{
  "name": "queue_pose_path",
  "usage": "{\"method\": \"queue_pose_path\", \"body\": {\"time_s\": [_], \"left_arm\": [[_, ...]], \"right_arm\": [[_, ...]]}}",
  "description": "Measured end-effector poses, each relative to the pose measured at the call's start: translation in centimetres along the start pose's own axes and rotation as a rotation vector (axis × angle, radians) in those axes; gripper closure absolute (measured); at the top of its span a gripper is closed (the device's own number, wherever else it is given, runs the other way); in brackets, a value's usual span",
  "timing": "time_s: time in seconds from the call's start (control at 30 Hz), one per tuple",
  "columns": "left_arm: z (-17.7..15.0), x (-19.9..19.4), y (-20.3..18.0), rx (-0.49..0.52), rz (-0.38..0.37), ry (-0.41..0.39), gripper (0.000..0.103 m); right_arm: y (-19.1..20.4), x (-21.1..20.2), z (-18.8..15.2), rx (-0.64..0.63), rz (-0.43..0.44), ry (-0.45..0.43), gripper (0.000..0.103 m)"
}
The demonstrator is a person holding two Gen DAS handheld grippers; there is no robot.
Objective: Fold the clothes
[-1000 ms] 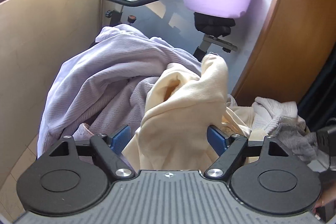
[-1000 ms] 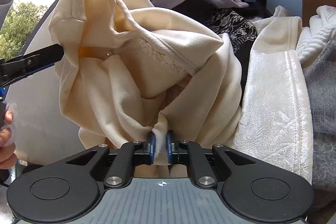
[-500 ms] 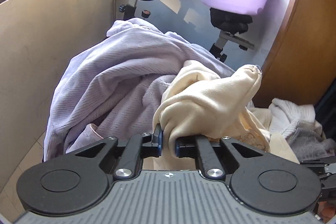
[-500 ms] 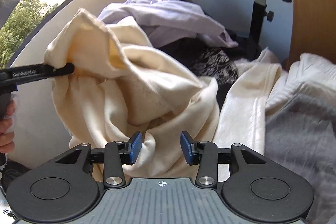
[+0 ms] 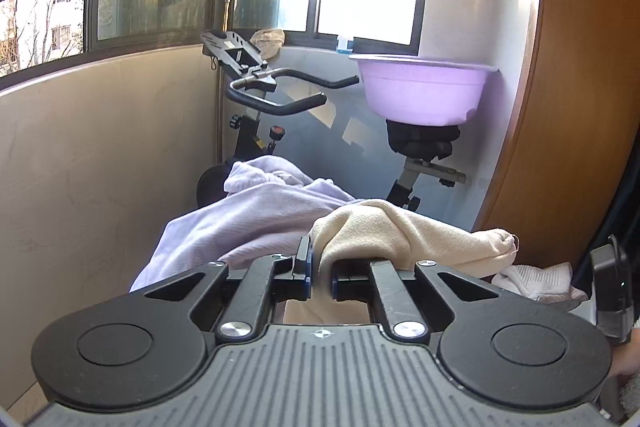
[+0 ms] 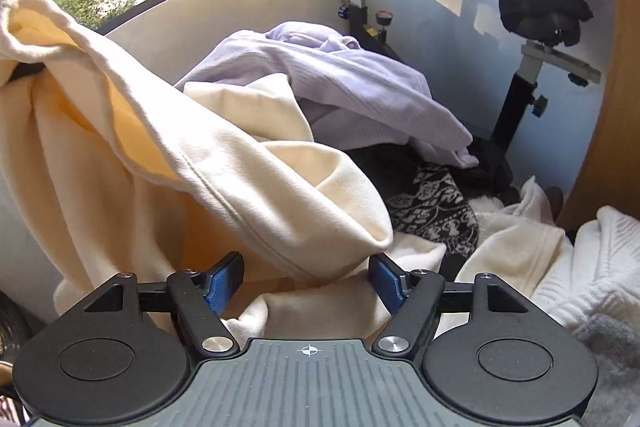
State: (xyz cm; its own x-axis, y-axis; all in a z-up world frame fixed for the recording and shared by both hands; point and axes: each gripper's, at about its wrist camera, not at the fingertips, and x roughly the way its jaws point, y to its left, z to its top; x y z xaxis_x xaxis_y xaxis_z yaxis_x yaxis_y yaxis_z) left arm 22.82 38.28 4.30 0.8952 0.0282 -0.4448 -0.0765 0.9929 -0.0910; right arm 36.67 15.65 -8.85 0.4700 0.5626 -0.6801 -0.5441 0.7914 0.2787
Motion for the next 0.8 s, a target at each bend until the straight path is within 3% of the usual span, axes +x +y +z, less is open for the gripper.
{"method": "queue_pose_path", "body": {"time_s": [0.07,0.17,0.43,0.63,0.8], "left_arm": [[1.2,-0.8,-0.1,-0.016,-0.020,-0.034,0.095],[2.9,-2.1,-0.6,-0.007,-0.036,-0.097,0.095],[8.7,-6.6,-0.5,-0.045,-0.070,-0.321,0.095],[12.1,-9.5,-0.2,-0.072,-0.097,-0.471,0.095],[15.0,-12.2,-0.8,-0.032,-0.129,-0.599,0.095]], "right_arm": [[-0.5,0.1,1.3,0.048,0.001,-0.032,0.089],[-0.6,-3.0,3.7,0.119,0.002,-0.181,0.092],[0.8,-15.7,9.3,0.061,-0.004,-0.603,0.094],[1.8,-24.0,11.0,0.014,-0.003,-0.856,0.096],[2.7,-29.7,12.1,-0.017,0.002,-1.023,0.096]]}}
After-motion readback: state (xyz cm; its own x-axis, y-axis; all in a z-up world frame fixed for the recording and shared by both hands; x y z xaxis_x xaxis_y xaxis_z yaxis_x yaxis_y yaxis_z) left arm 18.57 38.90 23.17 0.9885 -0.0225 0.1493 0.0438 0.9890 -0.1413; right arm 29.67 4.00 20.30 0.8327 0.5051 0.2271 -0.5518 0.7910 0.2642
